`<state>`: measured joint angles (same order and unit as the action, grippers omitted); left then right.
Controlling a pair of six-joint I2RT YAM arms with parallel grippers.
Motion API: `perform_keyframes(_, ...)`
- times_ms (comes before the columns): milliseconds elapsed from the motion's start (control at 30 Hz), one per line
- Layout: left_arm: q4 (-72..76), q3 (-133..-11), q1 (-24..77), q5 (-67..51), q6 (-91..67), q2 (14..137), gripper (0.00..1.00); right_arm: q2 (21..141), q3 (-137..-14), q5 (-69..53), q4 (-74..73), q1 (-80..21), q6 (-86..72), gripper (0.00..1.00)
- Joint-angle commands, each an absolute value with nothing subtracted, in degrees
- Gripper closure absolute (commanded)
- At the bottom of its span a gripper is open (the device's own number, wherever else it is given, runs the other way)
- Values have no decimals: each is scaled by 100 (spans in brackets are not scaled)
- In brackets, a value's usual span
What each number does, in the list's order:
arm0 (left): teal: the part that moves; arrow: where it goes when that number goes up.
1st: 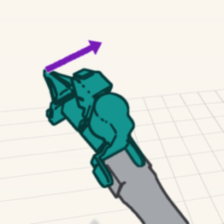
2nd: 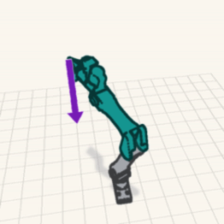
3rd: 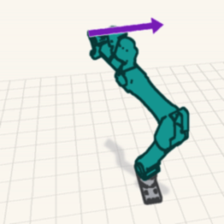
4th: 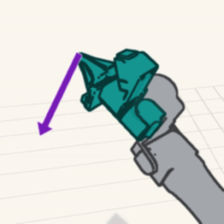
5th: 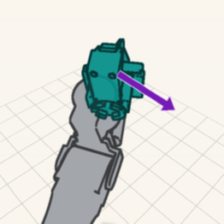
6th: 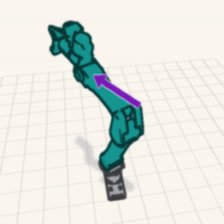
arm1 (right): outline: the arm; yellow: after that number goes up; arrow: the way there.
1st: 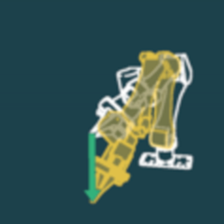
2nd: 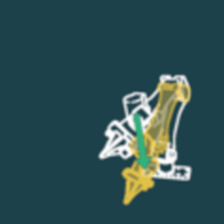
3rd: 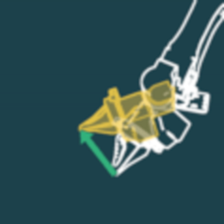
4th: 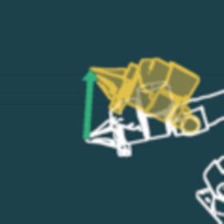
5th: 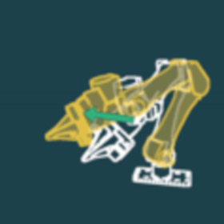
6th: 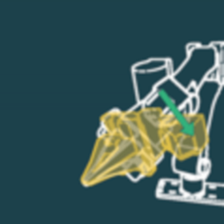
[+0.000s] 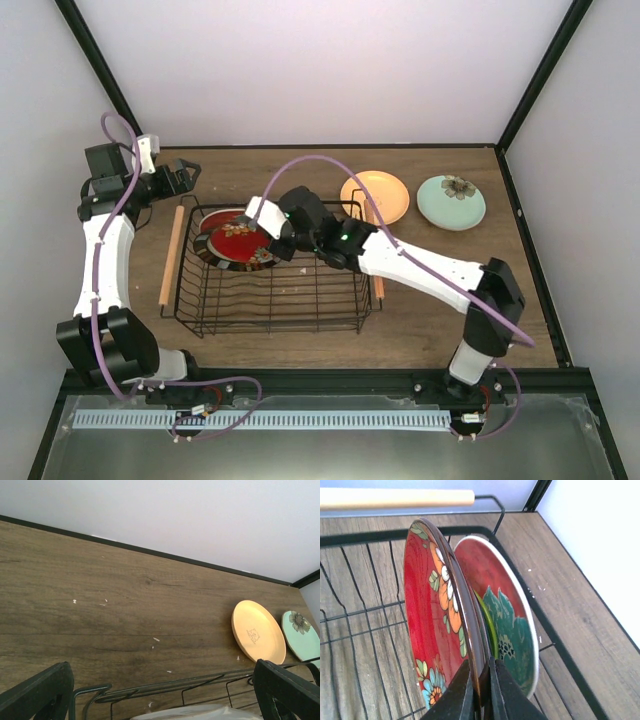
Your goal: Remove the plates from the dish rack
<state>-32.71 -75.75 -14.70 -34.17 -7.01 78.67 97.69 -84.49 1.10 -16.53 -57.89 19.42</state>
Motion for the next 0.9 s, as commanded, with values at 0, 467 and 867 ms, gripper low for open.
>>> perform_keyframes(0, -3311, -7648, -1457, -3549, -658, 7847, 0, 8999, -8891, 159, -1675, -5798, 1761, 99)
perform_keyframes(467, -3128, -7951, -1417, -3652, -949, 8271, 0, 7443, -9270, -479, -3178, -2296, -635, 99)
perform_keyframes(867, -3164, -8033, -1352, -3539, -867, 8322, 0, 6817, -6618, -2456, -3528, 1265, -2544, 99)
